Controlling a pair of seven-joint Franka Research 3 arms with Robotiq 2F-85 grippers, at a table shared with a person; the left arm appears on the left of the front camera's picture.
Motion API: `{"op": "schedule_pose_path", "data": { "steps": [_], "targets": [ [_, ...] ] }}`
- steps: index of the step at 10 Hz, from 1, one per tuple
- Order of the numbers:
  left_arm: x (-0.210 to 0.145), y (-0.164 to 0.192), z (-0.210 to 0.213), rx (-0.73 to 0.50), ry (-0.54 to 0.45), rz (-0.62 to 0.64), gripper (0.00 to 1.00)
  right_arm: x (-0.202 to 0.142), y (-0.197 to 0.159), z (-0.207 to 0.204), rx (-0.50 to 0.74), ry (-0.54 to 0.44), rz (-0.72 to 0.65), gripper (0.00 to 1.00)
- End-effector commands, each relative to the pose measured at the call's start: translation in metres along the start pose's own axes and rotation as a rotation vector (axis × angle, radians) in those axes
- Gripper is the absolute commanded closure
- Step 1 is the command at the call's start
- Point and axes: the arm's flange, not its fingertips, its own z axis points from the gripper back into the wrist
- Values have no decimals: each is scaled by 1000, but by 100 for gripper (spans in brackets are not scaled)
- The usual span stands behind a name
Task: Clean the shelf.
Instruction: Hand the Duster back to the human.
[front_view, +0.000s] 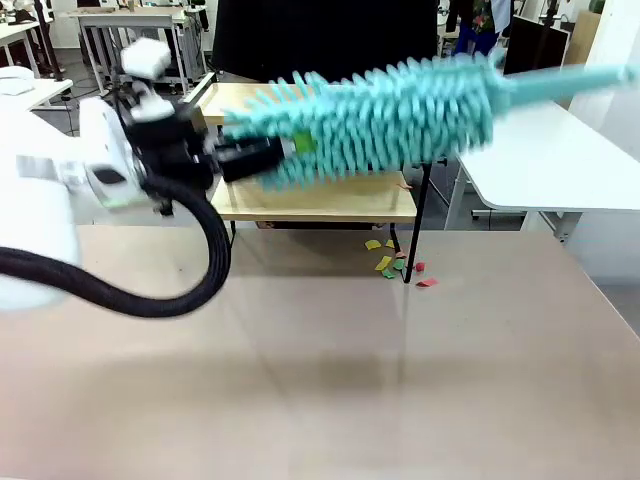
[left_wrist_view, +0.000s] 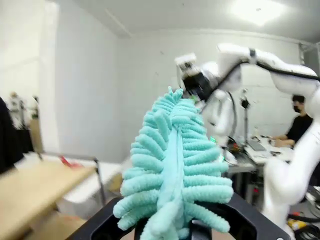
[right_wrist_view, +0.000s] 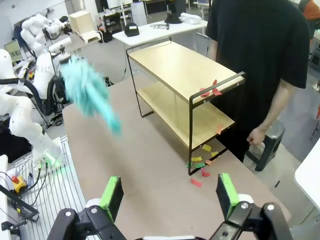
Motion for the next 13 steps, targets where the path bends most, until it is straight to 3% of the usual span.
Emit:
{"op": "schedule_pose_path", "data": {
  "steps": [1, 3, 7, 9, 11, 13],
  "targets": [
    [42, 3, 3, 151, -75, -178, 82, 0, -1, 0, 4, -3, 15, 0],
    [92, 14, 31, 378, -90, -362, 82, 0, -1, 0, 4, -3, 15, 0],
    [148, 25, 117, 802, -45, -551, 82, 0, -1, 0, 4, -3, 15, 0],
    [159, 24, 154, 966, -26, -557, 82, 0, -1, 0, 4, -3, 15, 0],
    [152, 21, 185, 1116, 57, -561, 82, 0, -1, 0, 4, -3, 15, 0],
    [137, 20, 206, 1181, 135, -526, 82, 0, -1, 0, 4, -3, 15, 0]
  ]
}}
